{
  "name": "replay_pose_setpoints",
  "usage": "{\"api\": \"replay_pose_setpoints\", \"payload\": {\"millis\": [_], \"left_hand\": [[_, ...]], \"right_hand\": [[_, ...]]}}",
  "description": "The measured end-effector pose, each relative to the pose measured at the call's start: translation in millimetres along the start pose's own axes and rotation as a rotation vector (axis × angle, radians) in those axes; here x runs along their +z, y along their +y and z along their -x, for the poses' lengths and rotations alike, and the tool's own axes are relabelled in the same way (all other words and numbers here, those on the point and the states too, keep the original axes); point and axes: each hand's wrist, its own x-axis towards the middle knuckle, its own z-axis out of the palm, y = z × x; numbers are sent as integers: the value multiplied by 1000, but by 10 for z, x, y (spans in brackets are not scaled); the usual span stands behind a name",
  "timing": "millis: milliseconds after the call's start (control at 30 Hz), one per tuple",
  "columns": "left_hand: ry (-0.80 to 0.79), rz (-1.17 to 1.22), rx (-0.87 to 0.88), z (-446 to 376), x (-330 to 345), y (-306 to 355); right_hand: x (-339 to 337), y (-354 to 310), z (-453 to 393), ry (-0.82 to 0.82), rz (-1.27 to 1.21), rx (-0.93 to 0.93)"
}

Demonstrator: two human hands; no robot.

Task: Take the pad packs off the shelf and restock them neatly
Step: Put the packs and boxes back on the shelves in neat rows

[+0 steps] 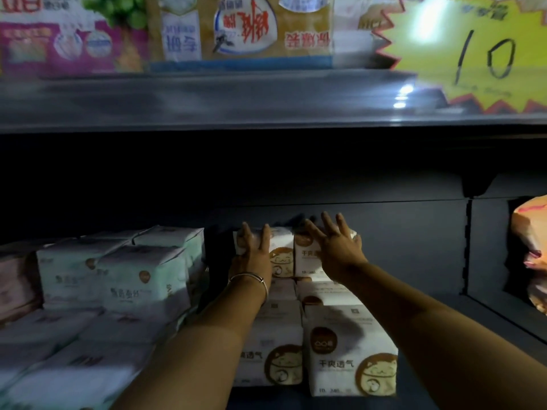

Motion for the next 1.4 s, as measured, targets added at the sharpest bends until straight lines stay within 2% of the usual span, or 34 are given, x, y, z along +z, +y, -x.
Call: {"api": "replay_pose_setpoints", "payload": {"millis": [100, 233, 367, 500, 667, 800, 933, 1000, 1100, 1400], "left_hand": [[16, 8, 0, 82, -1, -41], [-9, -41, 19, 277, -68, -49], [-33, -79, 129, 643, -212, 19], [34, -119, 195, 1334, -396, 205], [139, -8, 339, 2340, -278, 377], [100, 79, 406, 3145, 24, 449], [-28, 99, 509, 3897, 579, 493], [-96, 98, 548, 4182, 897, 484], [-290, 68, 561, 4495, 1377, 454], [-703, -53, 527, 4952, 2774, 227]], "right_hand": [[-44, -11, 142, 68, 9, -11], [-172, 19, 498, 81, 87, -82], [-380, -35, 1079, 62, 64, -105], [-534, -62, 1812, 89, 55, -112], [-496, -26, 2798, 166, -31, -136], [-202, 45, 3635, 202, -82, -172], [291, 223, 4396, 110, -55, -149], [592, 356, 4711, 4, -49, -121], [1012, 539, 5105, -182, -45, -50], [2178, 784, 5661, -612, -3, 74]]}}
